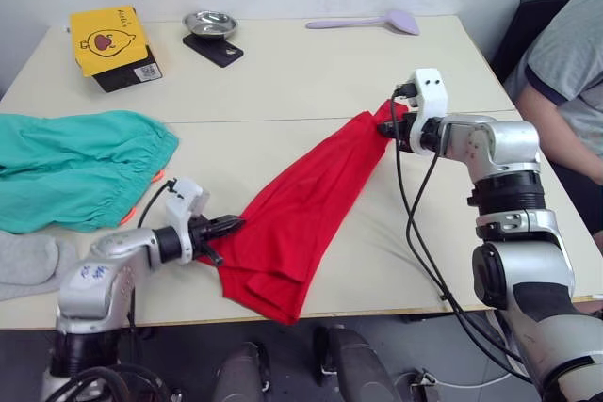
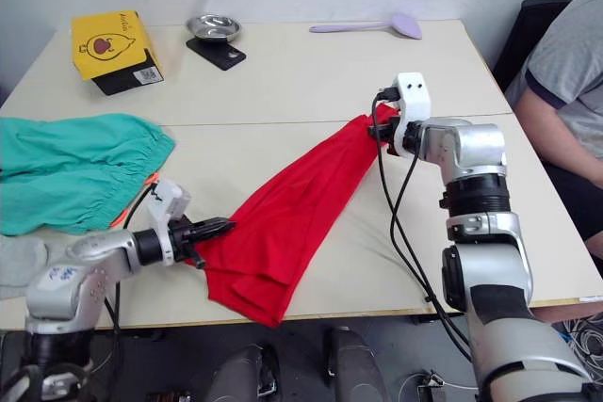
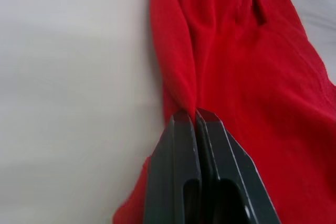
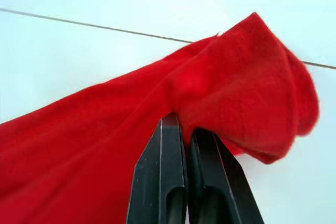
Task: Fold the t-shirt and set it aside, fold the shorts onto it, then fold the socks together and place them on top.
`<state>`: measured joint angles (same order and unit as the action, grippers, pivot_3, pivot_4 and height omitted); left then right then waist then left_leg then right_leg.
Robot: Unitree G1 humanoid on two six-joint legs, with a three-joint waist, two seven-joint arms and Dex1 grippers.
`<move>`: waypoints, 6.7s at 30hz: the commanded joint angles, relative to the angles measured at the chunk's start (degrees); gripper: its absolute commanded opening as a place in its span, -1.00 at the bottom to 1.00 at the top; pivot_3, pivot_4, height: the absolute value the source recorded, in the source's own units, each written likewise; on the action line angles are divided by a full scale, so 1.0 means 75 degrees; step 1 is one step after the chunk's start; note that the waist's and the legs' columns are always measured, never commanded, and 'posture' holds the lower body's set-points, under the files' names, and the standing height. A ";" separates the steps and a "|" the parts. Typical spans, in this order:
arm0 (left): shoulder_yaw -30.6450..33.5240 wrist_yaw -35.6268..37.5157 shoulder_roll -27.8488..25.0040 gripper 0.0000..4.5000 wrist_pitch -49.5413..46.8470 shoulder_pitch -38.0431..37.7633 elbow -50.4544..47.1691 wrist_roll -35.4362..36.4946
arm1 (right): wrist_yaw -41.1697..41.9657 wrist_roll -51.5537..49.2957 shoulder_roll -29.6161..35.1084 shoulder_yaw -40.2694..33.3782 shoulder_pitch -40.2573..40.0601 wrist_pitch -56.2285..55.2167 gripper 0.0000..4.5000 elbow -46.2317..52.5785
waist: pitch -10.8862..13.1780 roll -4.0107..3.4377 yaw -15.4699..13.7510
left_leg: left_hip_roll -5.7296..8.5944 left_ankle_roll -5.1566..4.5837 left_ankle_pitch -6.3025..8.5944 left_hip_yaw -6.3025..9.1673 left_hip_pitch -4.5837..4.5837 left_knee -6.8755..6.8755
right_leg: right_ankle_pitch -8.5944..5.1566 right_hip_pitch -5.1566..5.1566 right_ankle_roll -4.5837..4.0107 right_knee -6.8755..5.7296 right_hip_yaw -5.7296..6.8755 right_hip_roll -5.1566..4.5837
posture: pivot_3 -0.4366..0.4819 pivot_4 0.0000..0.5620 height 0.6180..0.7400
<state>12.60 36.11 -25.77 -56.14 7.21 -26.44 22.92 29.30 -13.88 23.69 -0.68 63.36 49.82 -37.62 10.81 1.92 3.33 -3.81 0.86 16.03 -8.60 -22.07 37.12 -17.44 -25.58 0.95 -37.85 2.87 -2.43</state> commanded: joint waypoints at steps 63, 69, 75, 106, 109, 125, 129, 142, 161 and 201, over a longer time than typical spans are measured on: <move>-0.2446 0.2357 0.1871 0.73 0.4248 0.8692 1.3130 -0.2536 | -0.5353 -0.8964 -0.1361 -0.0566 -0.5912 0.5688 0.73 0.6875 | -0.0054 0.0072 -0.0175 | 0.0002 -0.0031 0.0008 0.0018 -0.0005 0.0003 | 0.0020 0.0014 0.0032 0.0021 0.0023 0.0001 | -0.05 -0.47 1.00; -0.1803 0.1848 0.1989 -0.06 0.4165 0.8646 1.3247 -0.2386 | -0.5625 -0.8999 -0.1380 -0.0557 -0.5984 0.5553 -0.17 0.6872 | -0.0054 0.0072 -0.0157 | 0.0002 -0.0032 0.0009 0.0019 -0.0006 -0.0001 | 0.0019 0.0013 0.0033 0.0021 0.0022 0.0002 | -0.05 -0.47 1.00; -0.0971 0.1115 0.2110 -0.86 0.3903 0.8496 1.3240 -0.2012 | -0.5584 -0.9237 -0.1256 -0.0707 -0.6037 0.5089 -1.00 0.7040 | -0.0056 0.0078 -0.0162 | 0.0002 -0.0028 0.0007 0.0017 -0.0011 0.0004 | 0.0019 0.0012 0.0034 0.0025 0.0023 0.0000 | -0.05 -0.47 1.00; 0.0598 -0.2119 0.1907 -0.99 0.1565 0.3287 0.3976 -0.0311 | -0.1930 -0.7464 0.1958 0.0100 -0.4484 0.4302 -1.00 0.5935 | -0.0053 0.0073 -0.0231 | 0.0008 -0.0022 -0.0010 0.0016 -0.0016 0.0007 | 0.0030 0.0012 0.0052 0.0023 0.0011 -0.0002 | -0.05 -0.47 1.00; 0.0525 -0.2102 0.1752 -0.99 0.1807 0.3078 0.3825 -0.0302 | -0.1112 -0.6927 0.2131 0.0420 -0.4555 0.4005 -1.00 0.6154 | -0.0053 0.0073 -0.0236 | 0.0008 -0.0022 -0.0010 0.0016 -0.0017 0.0006 | 0.0030 0.0011 0.0052 0.0029 0.0012 -0.0002 | -0.05 -0.47 1.00; -0.1109 0.2413 -0.2438 0.71 0.6591 0.1277 0.3750 -0.1524 | 0.4129 -0.1998 0.4636 0.0747 -0.6444 -0.3679 0.85 0.6515 | -0.0046 0.0061 -0.0257 | 0.0009 -0.0054 0.0032 0.0008 -0.0021 -0.0004 | 0.0030 0.0015 0.0049 0.0072 0.0025 -0.0011 | -0.05 -0.47 1.00; -0.1299 0.3057 -0.2632 0.99 0.9938 0.1215 0.4555 -0.1996 | 0.5027 -0.0079 0.4362 0.0924 -0.6626 -0.8530 0.87 0.4764 | -0.0043 0.0056 -0.0251 | 0.0012 -0.0058 0.0038 -0.0014 -0.0020 -0.0002 | 0.0038 0.0024 0.0064 0.0103 0.0025 -0.0014 | -0.05 -0.47 1.00; -0.3170 0.3515 -0.2311 0.99 1.5246 0.3021 0.7754 -0.3426 | 0.4882 0.1682 0.3180 0.2009 -0.5883 -1.4375 0.87 0.2218 | -0.0034 0.0041 -0.0232 | 0.0001 -0.0053 0.0025 -0.0057 0.0062 0.0004 | 0.0057 0.0069 0.0044 0.0068 -0.0010 -0.0003 | -0.05 -0.47 1.00; -0.5336 0.4683 -0.2507 0.99 1.6464 0.2678 0.7064 -0.1690 | 0.4310 0.1795 0.2939 0.2725 -0.6362 -1.3940 0.87 0.3677 | -0.0048 0.0021 -0.0220 | -0.0007 -0.0075 0.0059 -0.0056 0.0139 0.0003 | 0.0037 0.0149 0.0024 0.0071 -0.0014 -0.0003 | -0.05 -0.47 1.00; -0.2611 0.4700 -0.4633 -0.99 1.0154 -0.2351 0.1726 0.0460 | 0.5289 -0.0782 0.4596 0.1862 -0.8552 -1.2209 -1.00 0.5955 | -0.0039 -0.0001 -0.0243 | -0.0011 -0.0073 0.0066 -0.0012 0.0134 -0.0004 | -0.0015 0.0142 -0.0003 0.0052 0.0009 0.0004 | -0.05 -0.47 1.00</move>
<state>-9.04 70.26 -59.73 20.00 -9.25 -12.80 26.48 68.08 -18.40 56.71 15.26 -0.32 -42.12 5.60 10.51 1.91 1.51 -3.89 0.32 16.52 -8.67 -21.06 37.09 -17.56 -24.50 0.93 -37.45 2.94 -2.40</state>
